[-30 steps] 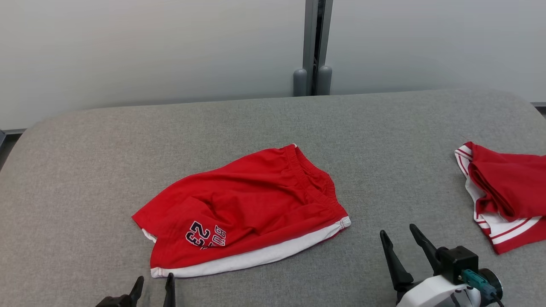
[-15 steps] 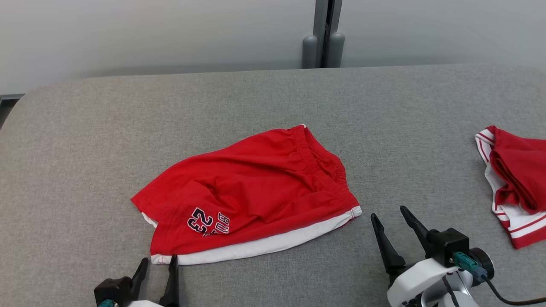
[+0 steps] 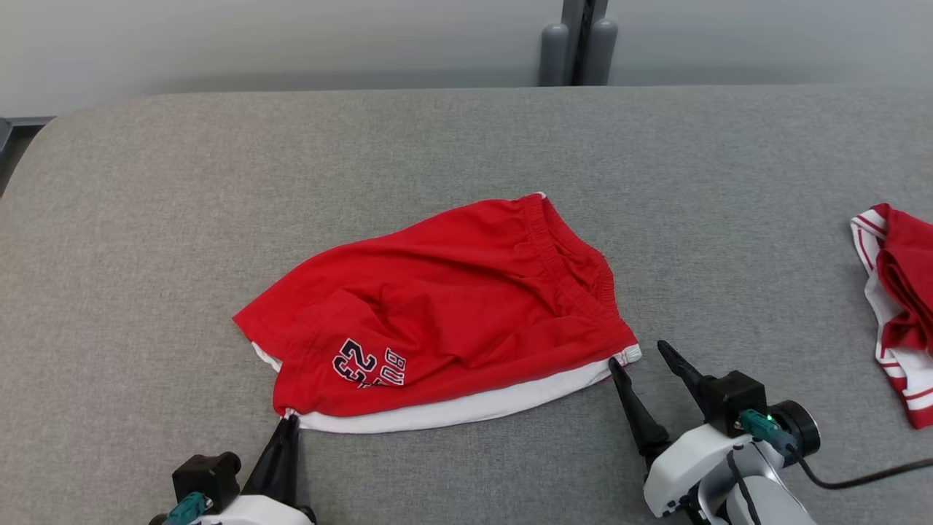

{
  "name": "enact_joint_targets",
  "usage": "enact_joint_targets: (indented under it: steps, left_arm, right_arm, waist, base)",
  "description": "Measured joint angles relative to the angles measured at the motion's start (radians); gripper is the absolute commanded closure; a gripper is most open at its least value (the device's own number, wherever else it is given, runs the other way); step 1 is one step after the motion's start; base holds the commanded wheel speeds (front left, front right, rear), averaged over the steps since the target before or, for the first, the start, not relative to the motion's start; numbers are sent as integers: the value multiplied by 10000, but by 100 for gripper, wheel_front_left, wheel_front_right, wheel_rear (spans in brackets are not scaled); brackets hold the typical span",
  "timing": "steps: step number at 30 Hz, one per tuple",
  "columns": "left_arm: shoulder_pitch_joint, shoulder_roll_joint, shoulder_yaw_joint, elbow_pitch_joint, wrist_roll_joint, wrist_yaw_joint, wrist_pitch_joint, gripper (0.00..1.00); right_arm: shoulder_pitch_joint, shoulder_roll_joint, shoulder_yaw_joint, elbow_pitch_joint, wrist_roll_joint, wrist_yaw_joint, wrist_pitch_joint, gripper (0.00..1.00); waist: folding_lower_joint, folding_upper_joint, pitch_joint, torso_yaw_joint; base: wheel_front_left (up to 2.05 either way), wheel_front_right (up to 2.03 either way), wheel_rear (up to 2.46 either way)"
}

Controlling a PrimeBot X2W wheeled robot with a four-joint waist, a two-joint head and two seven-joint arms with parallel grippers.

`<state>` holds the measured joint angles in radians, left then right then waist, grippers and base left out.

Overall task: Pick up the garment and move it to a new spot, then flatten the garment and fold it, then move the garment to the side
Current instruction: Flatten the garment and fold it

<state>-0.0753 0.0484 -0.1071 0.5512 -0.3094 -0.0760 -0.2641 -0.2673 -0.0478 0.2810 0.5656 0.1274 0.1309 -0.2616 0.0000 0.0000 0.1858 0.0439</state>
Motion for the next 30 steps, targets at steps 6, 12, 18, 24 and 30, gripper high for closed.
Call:
enact_joint_targets:
  steps: [6, 12, 18, 24, 30]
  left_arm:
    - [-125, 0, -88, 13, 2, -38, 0, 100]
    - [-163, 0, -136, -63, -2, -81, 0, 100]
    - [-219, -2, 59, -715, 94, -117, 2, 100]
    - [-744, 35, 855, -2382, 957, -339, 2, 100]
    - [-1695, 472, 1271, -3459, 1329, -460, 0, 100]
  right_arm:
    - [-503, -6, 174, 746, 0, 0, -2, 6]
    - [-627, 2, 351, 1001, 128, 0, -2, 100]
    - [-605, 2, 253, 376, 537, 0, 0, 100]
    - [-701, -188, 238, -1003, 1185, 0, 0, 100]
    - [-1409, -483, 428, -1793, 1551, 0, 0, 100]
  waist:
    - [0, 0, 171, 211]
    - [0, 0, 217, 301]
    - [0, 0, -31, 270]
    - [0, 0, -981, 81]
    - [0, 0, -1505, -200]
  base:
    - [0, 0, 0]
    - [0, 0, 0]
    - [0, 0, 0]
    - [0, 0, 0]
    - [0, 0, 0]
